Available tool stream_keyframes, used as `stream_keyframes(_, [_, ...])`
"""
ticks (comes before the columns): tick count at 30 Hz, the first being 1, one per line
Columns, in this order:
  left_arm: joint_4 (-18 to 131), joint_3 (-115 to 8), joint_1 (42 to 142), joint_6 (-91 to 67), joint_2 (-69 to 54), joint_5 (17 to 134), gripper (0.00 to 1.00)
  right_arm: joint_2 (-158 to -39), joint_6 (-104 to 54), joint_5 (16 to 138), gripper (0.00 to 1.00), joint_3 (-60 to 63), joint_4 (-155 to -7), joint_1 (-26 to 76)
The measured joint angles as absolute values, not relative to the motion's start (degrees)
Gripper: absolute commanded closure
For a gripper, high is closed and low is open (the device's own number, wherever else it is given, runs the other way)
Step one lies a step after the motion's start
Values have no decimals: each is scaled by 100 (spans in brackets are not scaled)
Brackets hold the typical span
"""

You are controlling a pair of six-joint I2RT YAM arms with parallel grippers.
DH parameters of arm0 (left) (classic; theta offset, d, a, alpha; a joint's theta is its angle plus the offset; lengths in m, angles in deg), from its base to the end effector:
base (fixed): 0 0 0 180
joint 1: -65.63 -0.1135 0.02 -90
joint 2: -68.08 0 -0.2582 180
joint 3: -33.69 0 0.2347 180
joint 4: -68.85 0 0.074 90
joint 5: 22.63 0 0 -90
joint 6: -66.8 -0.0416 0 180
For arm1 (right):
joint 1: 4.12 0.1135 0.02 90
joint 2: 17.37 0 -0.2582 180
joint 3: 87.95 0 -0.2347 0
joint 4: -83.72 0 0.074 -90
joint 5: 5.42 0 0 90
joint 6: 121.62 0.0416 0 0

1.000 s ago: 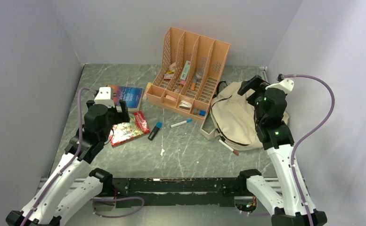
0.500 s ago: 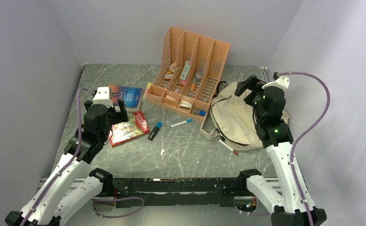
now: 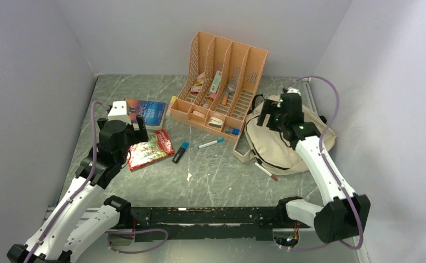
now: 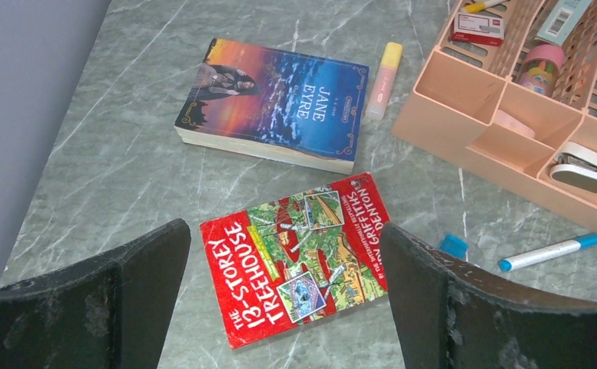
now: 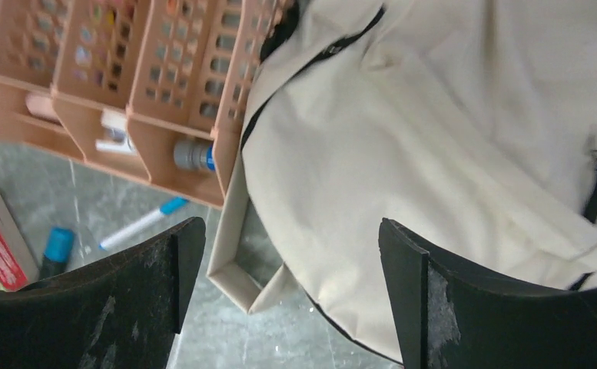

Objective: Pack the student bag
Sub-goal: Pick up the student bag at the center of the board.

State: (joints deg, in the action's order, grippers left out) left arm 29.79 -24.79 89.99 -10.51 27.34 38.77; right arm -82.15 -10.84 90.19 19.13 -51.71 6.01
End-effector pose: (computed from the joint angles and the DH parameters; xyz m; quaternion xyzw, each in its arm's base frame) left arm 0.1456 -0.0441 0.3133 -0.0573 0.8101 0.0197 0.5831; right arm 0.2322 0.0374 0.3118 0.1047 0.8857 0.0778 0.4455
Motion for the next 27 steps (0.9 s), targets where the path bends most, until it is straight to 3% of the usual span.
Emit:
stream_keyframes(8, [2972,-2479,8792,-1047,2479,4078,3,-9496,-1342,9745,8,1887,-4878,2090])
stream_keyframes(13, [2977,-2479,8779,-1049,2479,4154,3,-9998,-1467,10374,8,1874,-4808,2374])
stream_keyframes(23, [2974,-2479,8720,-1051,2479,4318,3,-10912,-1679,11144,23,1876,-4871,2411])
stream_keyframes(27, [2977,-2479,8720,-1053,2477,4344,3,-11102,-1720,11231,41,1883,-4989,2411])
